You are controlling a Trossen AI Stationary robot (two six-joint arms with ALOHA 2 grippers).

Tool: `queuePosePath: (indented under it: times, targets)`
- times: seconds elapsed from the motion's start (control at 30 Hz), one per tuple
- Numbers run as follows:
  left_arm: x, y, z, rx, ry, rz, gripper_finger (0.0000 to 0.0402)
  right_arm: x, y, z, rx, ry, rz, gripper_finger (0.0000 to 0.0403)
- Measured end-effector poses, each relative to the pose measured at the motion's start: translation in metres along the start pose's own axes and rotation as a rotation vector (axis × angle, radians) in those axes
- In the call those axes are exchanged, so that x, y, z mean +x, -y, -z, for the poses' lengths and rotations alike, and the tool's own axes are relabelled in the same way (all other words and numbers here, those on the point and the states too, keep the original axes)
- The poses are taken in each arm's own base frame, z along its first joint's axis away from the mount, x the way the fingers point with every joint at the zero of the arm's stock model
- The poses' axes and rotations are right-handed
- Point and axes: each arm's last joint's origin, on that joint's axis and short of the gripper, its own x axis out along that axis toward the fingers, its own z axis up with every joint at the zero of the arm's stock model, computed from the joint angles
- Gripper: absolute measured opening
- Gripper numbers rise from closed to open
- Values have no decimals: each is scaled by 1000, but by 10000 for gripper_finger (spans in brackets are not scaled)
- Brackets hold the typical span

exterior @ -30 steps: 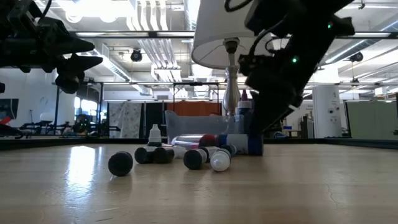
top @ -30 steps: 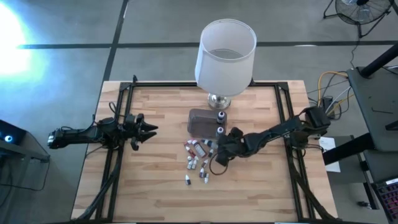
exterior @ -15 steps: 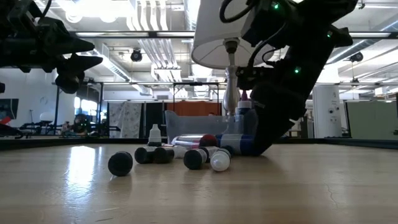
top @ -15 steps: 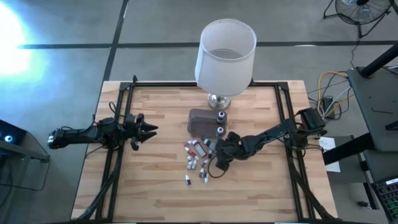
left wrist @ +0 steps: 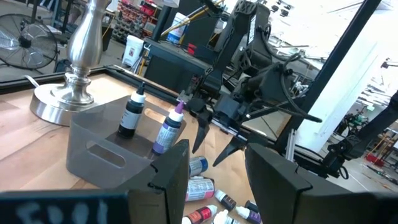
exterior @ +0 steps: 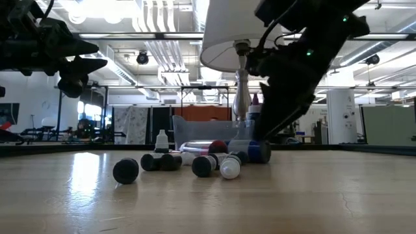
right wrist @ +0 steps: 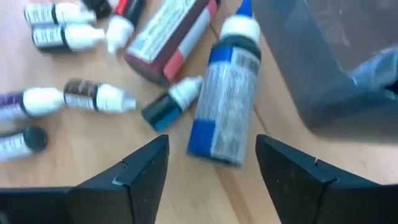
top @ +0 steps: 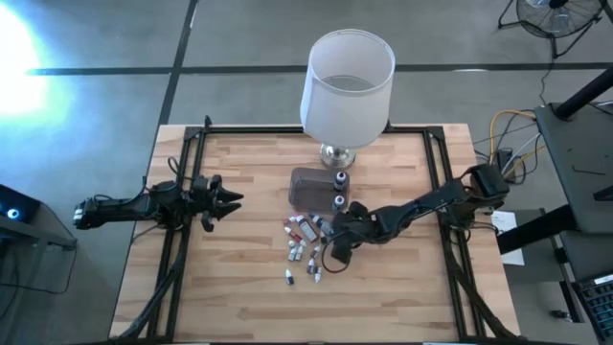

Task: Pick & Place food coloring
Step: Put the big blue food coloring bottle into the black bin

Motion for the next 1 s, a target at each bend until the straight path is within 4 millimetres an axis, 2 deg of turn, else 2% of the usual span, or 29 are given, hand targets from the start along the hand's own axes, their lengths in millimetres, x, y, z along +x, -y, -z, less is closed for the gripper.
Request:
queuePosePath:
  times: [0.2,0.4,0.47,0.63,0.7,0.83,1.0]
  targets:
    - [0,0,0,0,0,0,135,19,4,-1,37,3,15,249]
    - [0,0,-1,-1,14,3,135,26,12,-2,61,-18,34,233]
    - [0,2,-5,-62,47,19,135,27,13,-3,82,-36,18,221]
    - [-1,6,-14,-415,128,88,135,27,13,-2,114,-72,-19,182]
    - [-1,6,-15,-489,142,87,135,26,12,0,113,-92,-31,164]
    - [-1,5,-15,-546,162,56,135,22,7,7,116,-126,-19,139]
    - [-1,4,-15,-559,173,47,135,15,-4,16,159,-134,-16,134]
